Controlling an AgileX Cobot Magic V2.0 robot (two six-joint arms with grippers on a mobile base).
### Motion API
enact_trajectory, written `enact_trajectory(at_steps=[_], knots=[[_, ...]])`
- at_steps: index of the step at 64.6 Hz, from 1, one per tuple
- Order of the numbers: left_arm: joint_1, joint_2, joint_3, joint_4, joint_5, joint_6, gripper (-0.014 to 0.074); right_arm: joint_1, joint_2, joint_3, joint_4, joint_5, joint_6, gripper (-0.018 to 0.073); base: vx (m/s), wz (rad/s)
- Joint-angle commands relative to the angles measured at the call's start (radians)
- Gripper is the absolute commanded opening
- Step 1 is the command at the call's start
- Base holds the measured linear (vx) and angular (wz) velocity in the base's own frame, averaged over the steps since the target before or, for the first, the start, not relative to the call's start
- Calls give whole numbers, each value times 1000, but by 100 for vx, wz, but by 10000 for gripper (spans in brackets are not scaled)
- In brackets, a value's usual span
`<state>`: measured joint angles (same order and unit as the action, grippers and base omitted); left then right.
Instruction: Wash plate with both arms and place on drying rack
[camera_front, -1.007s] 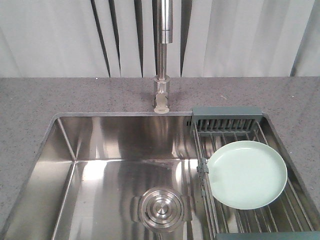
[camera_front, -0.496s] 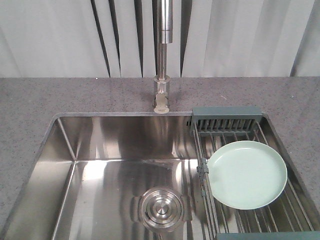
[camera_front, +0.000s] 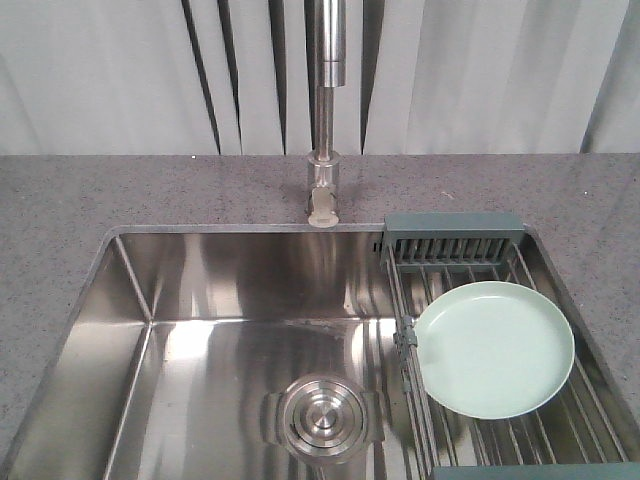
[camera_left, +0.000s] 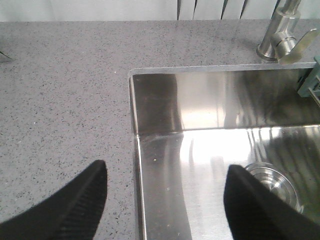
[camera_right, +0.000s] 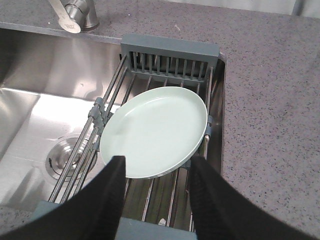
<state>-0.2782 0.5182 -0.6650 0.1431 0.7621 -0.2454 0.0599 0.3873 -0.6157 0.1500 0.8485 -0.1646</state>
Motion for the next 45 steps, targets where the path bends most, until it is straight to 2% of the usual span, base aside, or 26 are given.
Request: enact_trajectory(at_steps=[1, 45], knots=[[-3, 4, -26, 6, -60, -7, 464, -2, 7, -26, 2, -67, 4, 302, 0, 0], [-3, 4, -26, 6, -61, -9, 464, -2, 7, -26, 2, -67, 4, 302, 0, 0]])
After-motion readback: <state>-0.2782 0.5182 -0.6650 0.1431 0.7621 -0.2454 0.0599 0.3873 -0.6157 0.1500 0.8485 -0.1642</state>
